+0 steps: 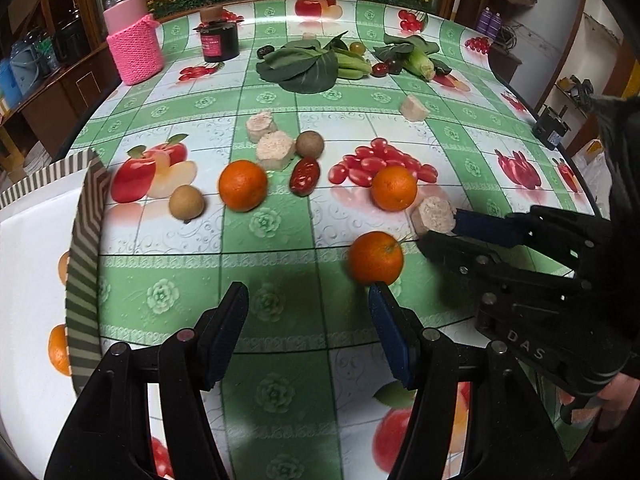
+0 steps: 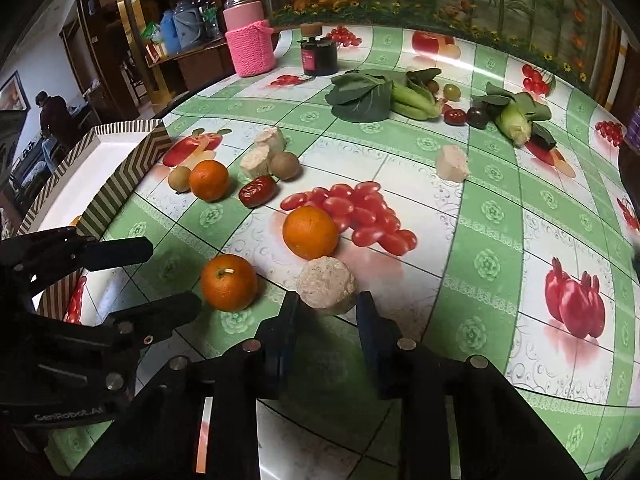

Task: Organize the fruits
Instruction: 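Move the left gripper to a stemmed orange while the right gripper approaches a tan rice cake, then close the left gripper on the stemmed orange while the right gripper grasps the rice cake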

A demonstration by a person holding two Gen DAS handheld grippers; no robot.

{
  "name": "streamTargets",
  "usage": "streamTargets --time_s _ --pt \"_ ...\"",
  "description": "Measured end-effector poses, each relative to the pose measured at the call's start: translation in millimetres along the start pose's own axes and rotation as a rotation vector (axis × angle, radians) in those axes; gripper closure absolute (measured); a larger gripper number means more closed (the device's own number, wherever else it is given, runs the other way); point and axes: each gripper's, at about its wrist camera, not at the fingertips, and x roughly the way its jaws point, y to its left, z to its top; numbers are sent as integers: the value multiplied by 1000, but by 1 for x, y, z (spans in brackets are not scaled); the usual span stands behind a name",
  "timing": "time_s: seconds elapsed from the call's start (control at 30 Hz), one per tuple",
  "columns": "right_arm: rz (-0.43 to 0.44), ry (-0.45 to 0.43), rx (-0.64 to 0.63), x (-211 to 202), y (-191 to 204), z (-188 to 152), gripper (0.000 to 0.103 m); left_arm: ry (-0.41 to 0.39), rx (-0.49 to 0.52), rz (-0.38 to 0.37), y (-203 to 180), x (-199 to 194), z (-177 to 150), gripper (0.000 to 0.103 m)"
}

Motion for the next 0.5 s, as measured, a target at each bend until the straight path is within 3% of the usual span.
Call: streamTargets --time_s 0.43,0.47,0.5 --pt "11 -25 103 -15 -28 -17 73 1 26 -19 -26 17 13 42" --pt "17 -28 108 -15 -29 -17 73 5 22 -23 -25 19 13 43" --pt "20 -31 109 -16 -29 -18 73 -2 22 -23 -25 18 12 51"
